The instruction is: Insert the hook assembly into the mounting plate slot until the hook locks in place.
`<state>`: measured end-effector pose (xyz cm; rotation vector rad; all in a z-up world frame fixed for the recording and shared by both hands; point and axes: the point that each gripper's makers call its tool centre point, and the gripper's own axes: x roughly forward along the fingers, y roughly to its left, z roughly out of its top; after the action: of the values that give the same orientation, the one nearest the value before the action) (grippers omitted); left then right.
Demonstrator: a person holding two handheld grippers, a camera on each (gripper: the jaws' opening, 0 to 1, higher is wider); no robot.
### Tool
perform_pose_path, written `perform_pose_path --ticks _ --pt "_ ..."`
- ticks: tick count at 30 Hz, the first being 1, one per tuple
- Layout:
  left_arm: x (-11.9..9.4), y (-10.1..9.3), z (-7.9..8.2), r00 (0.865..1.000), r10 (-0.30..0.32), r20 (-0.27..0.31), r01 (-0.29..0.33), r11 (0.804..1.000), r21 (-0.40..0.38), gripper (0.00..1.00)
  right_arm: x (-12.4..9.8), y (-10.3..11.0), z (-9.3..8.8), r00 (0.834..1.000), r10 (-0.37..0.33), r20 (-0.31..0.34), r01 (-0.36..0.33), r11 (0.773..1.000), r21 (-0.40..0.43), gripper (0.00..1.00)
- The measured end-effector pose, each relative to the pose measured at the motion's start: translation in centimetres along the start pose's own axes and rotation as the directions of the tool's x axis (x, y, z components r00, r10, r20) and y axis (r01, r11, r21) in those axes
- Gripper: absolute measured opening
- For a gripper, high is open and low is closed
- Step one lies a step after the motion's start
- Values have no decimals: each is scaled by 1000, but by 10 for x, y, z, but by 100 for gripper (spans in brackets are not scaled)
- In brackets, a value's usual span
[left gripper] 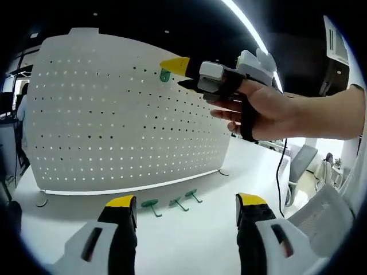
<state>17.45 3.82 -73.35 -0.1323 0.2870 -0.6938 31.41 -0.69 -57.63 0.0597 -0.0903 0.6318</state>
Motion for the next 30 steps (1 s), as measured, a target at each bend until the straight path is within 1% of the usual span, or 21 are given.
perform_pose_path --ticks 2,8,10,15,22,27,30 --pt "0 0 0 1000 1 0 -1 1000 0 72 -5 1 -3 1000 11 -8 -11 1000 -12 58" --pt "-2 0 -1 1000 -1 -7 1 1000 10 72 -30 1 -18 998 42 -47 -43 999 -15 59" --pt "-2 -1 -2 1000 -4 -11 4 1000 10 72 -36 1 -23 998 41 -55 -41 999 -7 60" --pt "-2 0 -2 1000 -7 -15 7 1000 13 73 -58 -1 -45 994 43 -104 -43 999 -4 60" --pt "-3 -1 -4 1000 -10 -29 10 1000 25 73 -86 -2 -67 986 47 -163 -48 999 0 61" --pt "-5 1 -6 999 -6 -36 7 1000 26 73 -104 -6 -77 981 44 -189 -43 999 7 61" --pt "-6 2 -7 999 -6 -41 7 1000 24 73 -112 -9 -80 981 35 -190 -33 999 16 62"
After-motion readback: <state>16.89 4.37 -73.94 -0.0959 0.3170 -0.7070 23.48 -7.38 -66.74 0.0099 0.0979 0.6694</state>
